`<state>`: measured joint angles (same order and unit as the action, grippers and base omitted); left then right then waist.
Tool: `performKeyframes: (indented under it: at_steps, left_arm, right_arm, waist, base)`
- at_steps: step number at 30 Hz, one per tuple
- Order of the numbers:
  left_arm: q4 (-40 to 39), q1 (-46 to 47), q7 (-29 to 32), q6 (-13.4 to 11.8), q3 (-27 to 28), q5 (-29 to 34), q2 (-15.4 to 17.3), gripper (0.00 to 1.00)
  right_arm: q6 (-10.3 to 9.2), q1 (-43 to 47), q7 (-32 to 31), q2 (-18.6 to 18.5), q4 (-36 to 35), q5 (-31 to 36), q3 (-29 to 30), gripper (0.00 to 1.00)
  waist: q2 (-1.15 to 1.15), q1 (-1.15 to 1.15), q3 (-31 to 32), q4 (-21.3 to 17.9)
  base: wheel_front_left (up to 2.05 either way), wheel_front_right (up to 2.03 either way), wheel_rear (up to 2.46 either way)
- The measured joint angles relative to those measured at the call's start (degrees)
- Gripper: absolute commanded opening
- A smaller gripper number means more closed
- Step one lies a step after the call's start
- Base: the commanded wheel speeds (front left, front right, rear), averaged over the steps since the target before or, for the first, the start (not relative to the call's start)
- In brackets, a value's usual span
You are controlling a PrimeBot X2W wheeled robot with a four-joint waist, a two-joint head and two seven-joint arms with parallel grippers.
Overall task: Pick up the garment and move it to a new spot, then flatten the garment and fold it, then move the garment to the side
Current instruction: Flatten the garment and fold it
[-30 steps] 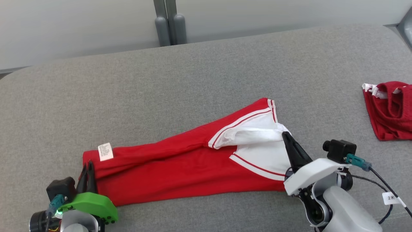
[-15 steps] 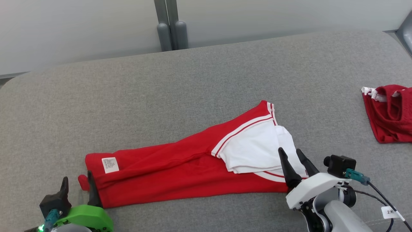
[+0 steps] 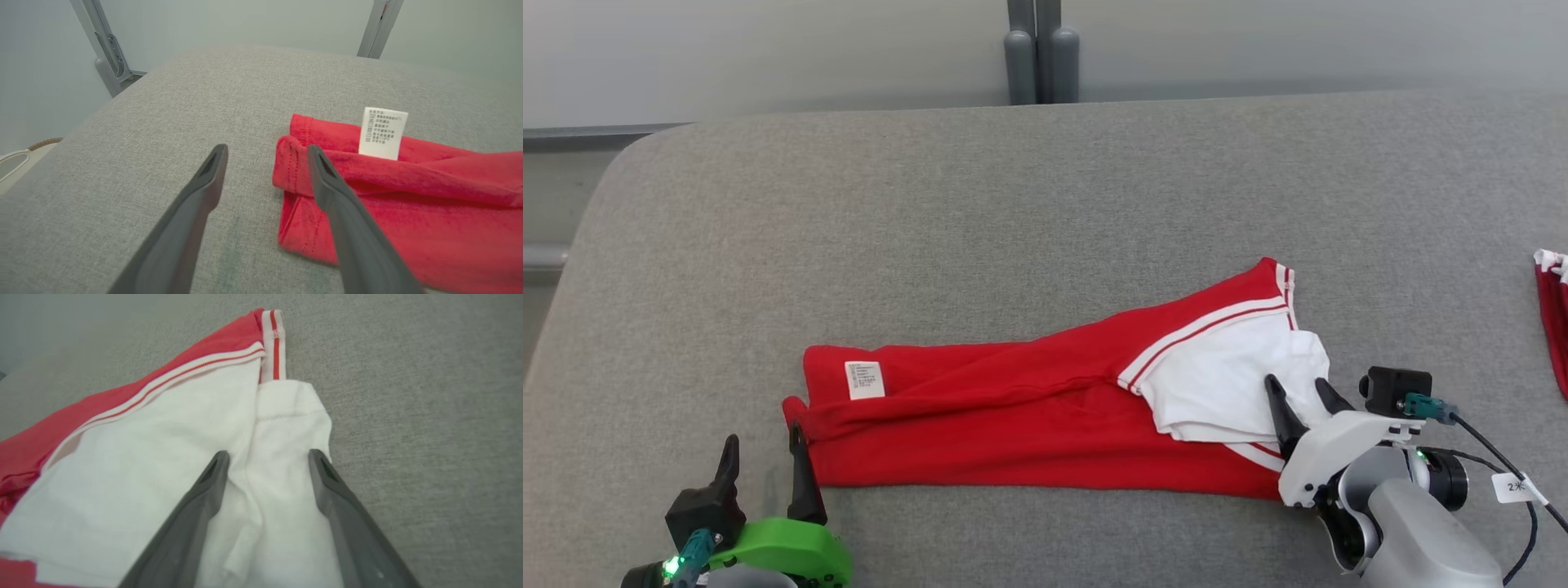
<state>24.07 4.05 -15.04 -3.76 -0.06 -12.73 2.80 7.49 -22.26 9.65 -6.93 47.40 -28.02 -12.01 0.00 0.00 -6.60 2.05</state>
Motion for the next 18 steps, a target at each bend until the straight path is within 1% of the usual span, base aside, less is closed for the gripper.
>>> performKeyframes:
  at_steps: [6,7,8,9,13,18]
  left_arm:
    - [-1.1,0.0,0.0,-0.5,-0.9,-0.3,0.0,1.0]
    - [-1.1,0.0,0.0,-0.5,-0.9,-0.3,0.0,1.0]
    - [-1.2,0.0,0.0,-0.5,-0.9,-0.3,0.0,1.0]
    - [-1.2,0.0,0.0,-0.5,-1.0,-0.3,0.0,1.0]
    - [-1.2,0.1,0.0,-0.5,-1.9,-0.3,0.0,1.0]
    - [-0.9,0.4,0.0,-0.2,-2.9,-0.4,0.0,1.0]
  right_arm:
    - [-0.21,-1.5,-1.4,0.5,3.4,-0.9,0.7,1.0]
    - [-0.29,-1.5,-1.6,0.6,3.7,-1.4,0.6,0.75]
    - [-0.3,-1.6,-1.6,0.6,3.9,-1.6,0.3,0.1]
    - [-0.37,-1.7,-1.6,0.6,4.0,-1.7,0.0,0.0]
    - [-0.01,-2.1,-0.5,1.4,5.1,-3.1,-0.2,0.0]
    - [0.31,-2.5,3.0,0.8,6.5,-4.0,1.4,0.0]
  waist:
    - [0.0,0.0,-0.7,2.6]
    - [0.0,0.0,-0.8,2.9]
    - [0.0,0.0,-1.0,3.1]
    - [0.0,0.0,-1.1,3.2]
    - [0.0,0.0,-1.3,3.2]
    - [0.0,0.0,-1.1,2.4]
  base:
    - [0.0,0.0,0.0]
    - [0.0,0.0,0.0]
    - [0.0,0.0,0.0]
    - [0.0,0.0,0.0]
    - [0.0,0.0,0.0]
    - [0.0,0.0,0.0]
